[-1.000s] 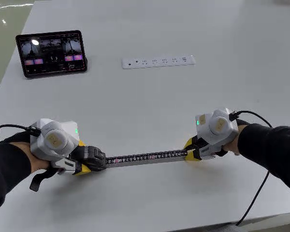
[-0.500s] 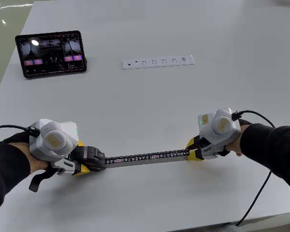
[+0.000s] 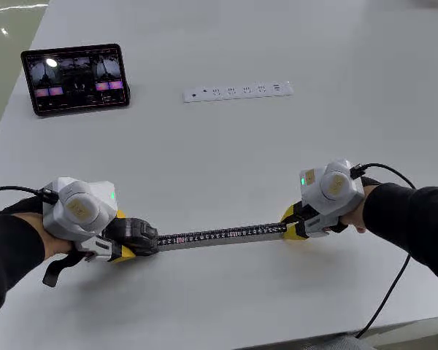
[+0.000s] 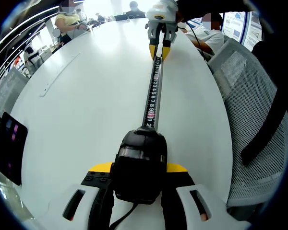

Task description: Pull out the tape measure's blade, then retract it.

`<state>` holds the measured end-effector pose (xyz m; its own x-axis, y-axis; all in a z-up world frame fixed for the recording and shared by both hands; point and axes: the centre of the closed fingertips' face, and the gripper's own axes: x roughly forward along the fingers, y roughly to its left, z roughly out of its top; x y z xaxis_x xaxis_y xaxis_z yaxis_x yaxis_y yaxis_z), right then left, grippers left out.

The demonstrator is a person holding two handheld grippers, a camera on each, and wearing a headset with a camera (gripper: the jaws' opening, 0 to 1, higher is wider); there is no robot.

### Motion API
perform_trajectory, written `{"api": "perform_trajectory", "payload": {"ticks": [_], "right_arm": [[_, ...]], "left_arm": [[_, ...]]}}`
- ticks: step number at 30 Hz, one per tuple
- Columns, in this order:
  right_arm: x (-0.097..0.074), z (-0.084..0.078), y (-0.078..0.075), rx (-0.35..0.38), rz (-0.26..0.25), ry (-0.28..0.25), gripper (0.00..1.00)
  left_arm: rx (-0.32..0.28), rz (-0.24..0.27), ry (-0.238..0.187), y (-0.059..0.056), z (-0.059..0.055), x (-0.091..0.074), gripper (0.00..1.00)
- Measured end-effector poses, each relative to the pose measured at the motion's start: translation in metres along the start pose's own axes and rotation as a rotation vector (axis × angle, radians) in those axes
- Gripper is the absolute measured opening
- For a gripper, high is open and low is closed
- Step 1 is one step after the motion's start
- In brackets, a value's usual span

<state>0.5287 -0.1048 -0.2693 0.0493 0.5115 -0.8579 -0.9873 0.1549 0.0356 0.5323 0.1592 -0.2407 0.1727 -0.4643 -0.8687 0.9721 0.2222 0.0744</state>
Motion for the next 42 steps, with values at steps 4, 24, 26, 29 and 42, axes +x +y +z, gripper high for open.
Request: {"api": "perform_trajectory", "payload": {"ticks": [4,24,26,29,42], "right_arm": [[-0.0003,0.0006,0.0005,0.017,0.007,0.0,0.1],[0.0005,0.0004,0.0011,-0.047,0.001,0.039,0.12],[0.0006,0.0005,0.0016,-0.055,-0.003,0.04,0.12],[0.0007,0.0007,0.002,-0.055,-0.011,0.041,0.12],[-0.0063,0.0056,0.0025,-0.041,-0.017,0.022,0.13]], "left_arm": [[-0.001,0.001,-0.002,0.0,0.0001,0.0001,0.33],[0.036,-0.011,-0.019,0.0022,0.0017,0.003,0.34],[0.061,-0.002,-0.019,0.0023,0.0024,0.0031,0.34],[0.062,0.0,-0.021,0.0028,0.0032,0.002,0.34],[0.009,-0.01,-0.043,0.0059,0.0074,-0.0053,0.38]]}}
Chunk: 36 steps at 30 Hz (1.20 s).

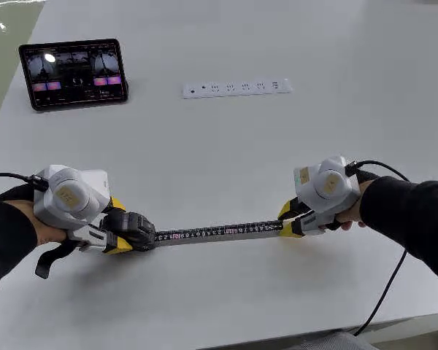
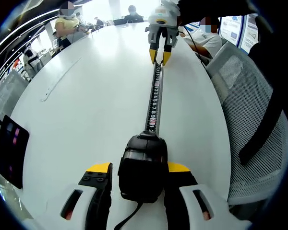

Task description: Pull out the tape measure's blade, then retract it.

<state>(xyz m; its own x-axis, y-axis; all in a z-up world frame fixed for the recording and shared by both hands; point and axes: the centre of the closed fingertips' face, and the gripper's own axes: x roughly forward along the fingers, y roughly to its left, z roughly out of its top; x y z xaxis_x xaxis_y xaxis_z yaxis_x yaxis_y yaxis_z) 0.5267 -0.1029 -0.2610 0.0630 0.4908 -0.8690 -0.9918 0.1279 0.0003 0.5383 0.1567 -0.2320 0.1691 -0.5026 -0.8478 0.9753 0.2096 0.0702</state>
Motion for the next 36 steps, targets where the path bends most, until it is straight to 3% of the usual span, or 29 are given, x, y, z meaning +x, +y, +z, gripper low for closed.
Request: {"api": "perform_trajectory", "payload": {"ticks": [9,17,21,23,25,27,34,36], "right_arm": [[-0.005,0.001,-0.003,0.008,-0.013,-0.003,0.21],[-0.009,-0.006,-0.006,0.04,-0.041,0.017,0.3],[-0.013,-0.003,-0.008,0.069,-0.061,-0.018,0.38],[-0.014,-0.002,-0.008,0.083,-0.062,-0.029,0.39],[-0.015,-0.002,-0.008,0.096,-0.069,-0.038,0.41],[-0.016,-0.002,-0.007,0.114,-0.075,-0.048,0.44],[-0.023,0.0,-0.015,0.149,-0.164,-0.108,0.56],[-0.026,0.001,-0.018,0.177,-0.187,-0.13,0.57]], "left_arm": [[-0.055,0.019,-0.043,0.007,0.01,-0.008,0.46],[-0.131,0.024,-0.036,0.01,0.005,-0.01,0.57],[-0.174,0.033,-0.054,0.014,0.008,-0.013,0.62],[-0.176,0.068,-0.073,0.02,0.011,-0.014,0.69],[-0.196,0.073,-0.081,0.022,0.011,-0.015,0.78],[-0.218,0.074,-0.092,0.023,0.012,-0.017,0.79],[-0.317,0.116,-0.126,0.028,0.009,-0.022,0.89],[-0.326,0.149,-0.145,0.033,0.009,-0.024,0.94]]}}
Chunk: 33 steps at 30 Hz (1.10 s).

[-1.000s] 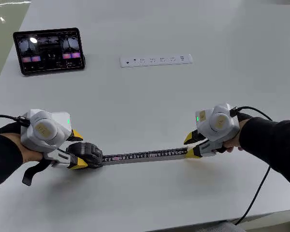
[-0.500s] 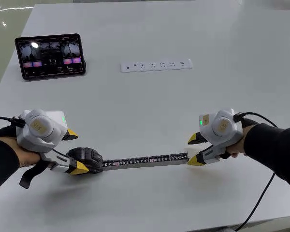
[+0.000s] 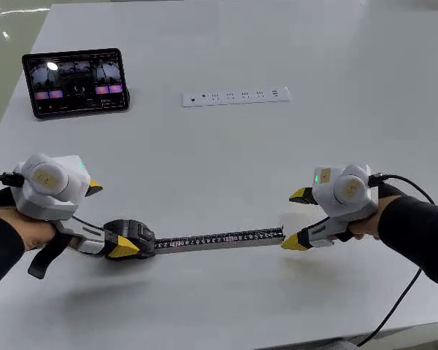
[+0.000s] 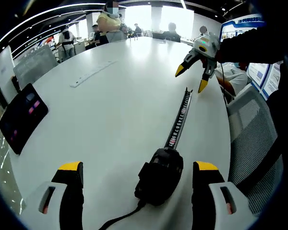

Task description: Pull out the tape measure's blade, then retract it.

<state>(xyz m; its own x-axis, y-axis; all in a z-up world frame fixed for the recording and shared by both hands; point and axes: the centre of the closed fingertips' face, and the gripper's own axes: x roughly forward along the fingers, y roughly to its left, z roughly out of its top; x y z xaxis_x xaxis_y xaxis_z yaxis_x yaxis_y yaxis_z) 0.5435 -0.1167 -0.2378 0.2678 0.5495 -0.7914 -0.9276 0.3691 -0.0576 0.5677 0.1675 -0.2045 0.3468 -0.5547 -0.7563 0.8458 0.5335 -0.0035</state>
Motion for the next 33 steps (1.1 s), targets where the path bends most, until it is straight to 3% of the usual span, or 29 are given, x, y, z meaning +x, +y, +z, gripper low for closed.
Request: {"api": "perform_trajectory", "payload": {"ticks": [2,10,17,20,25,29,33], "right_arm": [[-0.002,0.002,0.0,0.051,-0.002,-0.029,0.59],[-0.009,0.003,0.002,0.095,-0.039,-0.05,0.67],[-0.018,0.003,0.004,0.156,-0.072,-0.096,0.74],[-0.022,-0.001,0.002,0.19,-0.09,-0.121,0.78],[-0.029,-0.012,0.006,0.193,-0.131,-0.118,0.84],[-0.036,-0.015,0.011,0.235,-0.155,-0.146,0.87],[-0.047,-0.021,0.01,0.271,-0.176,-0.176,0.9]], "left_arm": [[-0.019,0.01,-0.008,0.003,-0.001,-0.001,0.99],[-0.143,0.043,-0.069,0.011,-0.004,-0.006,0.99],[-0.179,0.1,-0.119,0.018,-0.014,-0.018,0.99],[-0.229,0.108,-0.142,0.018,-0.021,-0.022,0.99],[-0.245,0.131,-0.149,0.013,-0.035,-0.028,0.99],[-0.263,0.141,-0.161,0.008,-0.042,-0.032,0.99],[-0.233,0.176,-0.16,0.003,-0.048,-0.038,0.99]]}}
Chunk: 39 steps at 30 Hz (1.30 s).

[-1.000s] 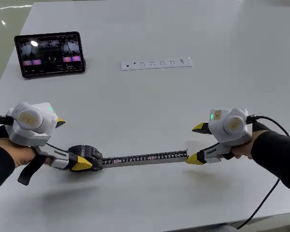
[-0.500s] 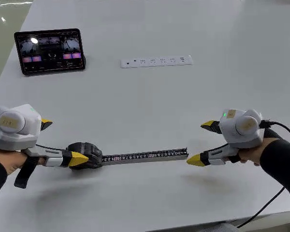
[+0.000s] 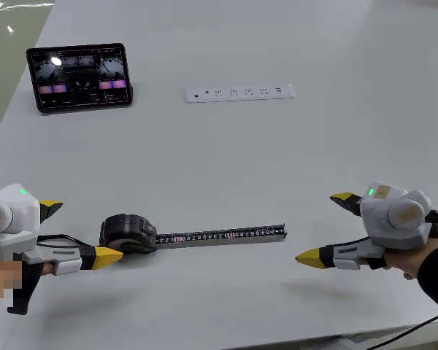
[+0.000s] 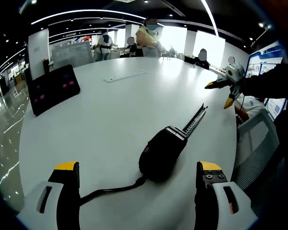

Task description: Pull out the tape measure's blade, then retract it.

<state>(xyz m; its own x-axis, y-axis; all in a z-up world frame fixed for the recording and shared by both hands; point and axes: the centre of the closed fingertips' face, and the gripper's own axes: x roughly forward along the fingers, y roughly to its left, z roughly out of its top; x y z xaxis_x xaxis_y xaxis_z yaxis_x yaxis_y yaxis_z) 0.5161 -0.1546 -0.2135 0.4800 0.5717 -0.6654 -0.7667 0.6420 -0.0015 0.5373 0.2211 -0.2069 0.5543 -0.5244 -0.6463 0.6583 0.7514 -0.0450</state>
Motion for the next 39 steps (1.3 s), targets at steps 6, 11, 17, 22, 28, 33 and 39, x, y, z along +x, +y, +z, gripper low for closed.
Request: {"api": "perform_trajectory", "payload": {"ticks": [6,11,17,22,28,33,39], "right_arm": [[-0.016,-0.005,0.014,0.016,0.019,-0.009,0.96],[-0.026,-0.01,0.014,0.039,0.017,-0.025,0.99],[-0.037,-0.017,0.018,0.053,-0.001,-0.034,0.99],[-0.043,-0.029,0.024,0.034,-0.001,-0.01,0.99],[-0.05,-0.041,0.03,0.033,0.006,0.011,0.99],[-0.057,-0.05,0.025,0.038,-0.026,0.013,0.99],[-0.066,-0.064,0.027,0.055,-0.045,0.041,0.99]], "left_arm": [[0.004,-0.003,-0.034,-0.008,-0.005,-0.013,0.99],[-0.022,0.001,-0.051,-0.009,-0.008,-0.023,0.99],[-0.04,0.02,-0.014,-0.013,-0.029,-0.031,0.99],[-0.045,0.016,-0.012,-0.017,-0.037,-0.04,0.99],[-0.062,0.032,-0.026,-0.014,-0.04,-0.049,0.99],[-0.062,0.0,0.001,-0.02,-0.046,-0.05,0.99],[-0.047,0.012,0.011,-0.021,-0.048,-0.053,0.99]]}}
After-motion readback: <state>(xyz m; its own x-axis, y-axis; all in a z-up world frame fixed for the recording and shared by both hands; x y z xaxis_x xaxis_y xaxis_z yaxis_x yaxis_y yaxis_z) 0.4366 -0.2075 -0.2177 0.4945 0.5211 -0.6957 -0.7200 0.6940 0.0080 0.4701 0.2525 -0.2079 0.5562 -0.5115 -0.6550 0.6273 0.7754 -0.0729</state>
